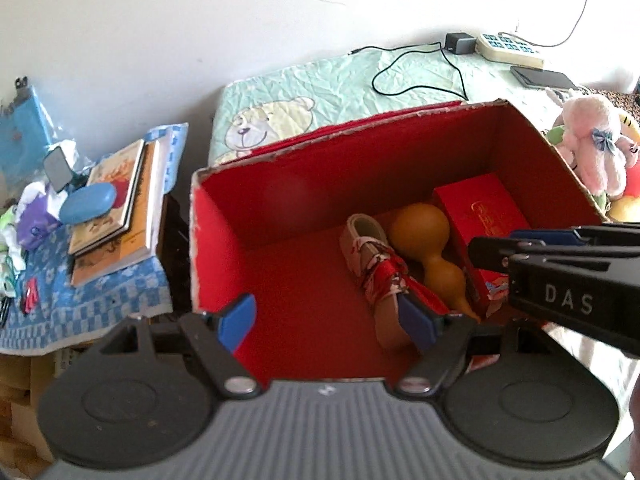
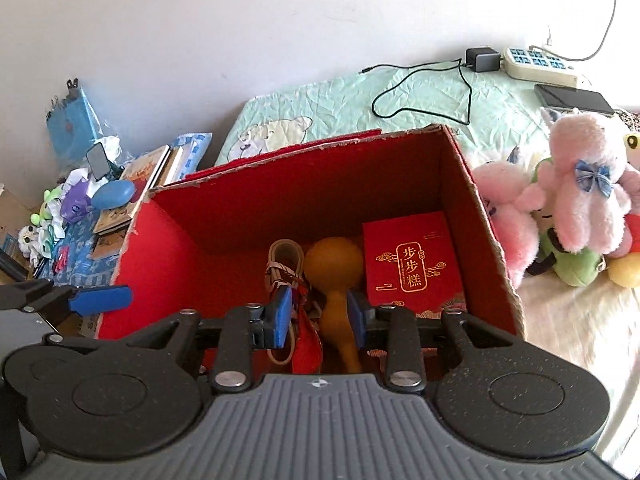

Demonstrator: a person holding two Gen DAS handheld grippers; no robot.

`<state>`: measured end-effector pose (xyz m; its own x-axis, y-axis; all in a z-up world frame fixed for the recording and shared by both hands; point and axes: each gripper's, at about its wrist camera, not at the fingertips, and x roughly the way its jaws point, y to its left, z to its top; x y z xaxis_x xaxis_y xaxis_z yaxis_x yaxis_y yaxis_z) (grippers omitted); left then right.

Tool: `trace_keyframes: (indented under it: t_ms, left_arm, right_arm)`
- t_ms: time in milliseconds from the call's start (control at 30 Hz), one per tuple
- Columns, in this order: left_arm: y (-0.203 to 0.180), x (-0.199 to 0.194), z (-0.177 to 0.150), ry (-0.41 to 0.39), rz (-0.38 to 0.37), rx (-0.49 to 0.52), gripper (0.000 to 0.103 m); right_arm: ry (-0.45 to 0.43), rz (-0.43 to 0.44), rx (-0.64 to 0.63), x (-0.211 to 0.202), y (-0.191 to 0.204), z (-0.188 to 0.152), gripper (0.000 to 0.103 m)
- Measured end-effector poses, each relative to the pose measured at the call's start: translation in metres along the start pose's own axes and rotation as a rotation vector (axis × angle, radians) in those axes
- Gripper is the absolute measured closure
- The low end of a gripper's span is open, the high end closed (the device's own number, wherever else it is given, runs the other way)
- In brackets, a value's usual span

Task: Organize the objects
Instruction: 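Open the right gripper to release the shoe and withdraw, then move the right gripper down to the clear tape roll beside the box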

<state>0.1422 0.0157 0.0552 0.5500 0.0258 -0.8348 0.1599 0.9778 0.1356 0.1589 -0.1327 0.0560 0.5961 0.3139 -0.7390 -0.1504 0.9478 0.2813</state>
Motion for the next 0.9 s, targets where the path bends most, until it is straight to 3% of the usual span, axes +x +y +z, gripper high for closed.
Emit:
trace_keyframes:
  t_ms: [467, 900]
  left_arm:
    - [-0.008, -0.05, -0.028, -0.043, 0.047, -0.051, 0.021]
    - [-0.028, -0.056, -0.063, 0.021, 0.068, -0.077, 0.021]
  right_arm:
    - [-0.063, 0.029, -0.043, -0.048, -0.004, -0.026, 0.067]
    - [0.016, 0.052, -0.007, -0.055, -0.015, -0.059, 0.067]
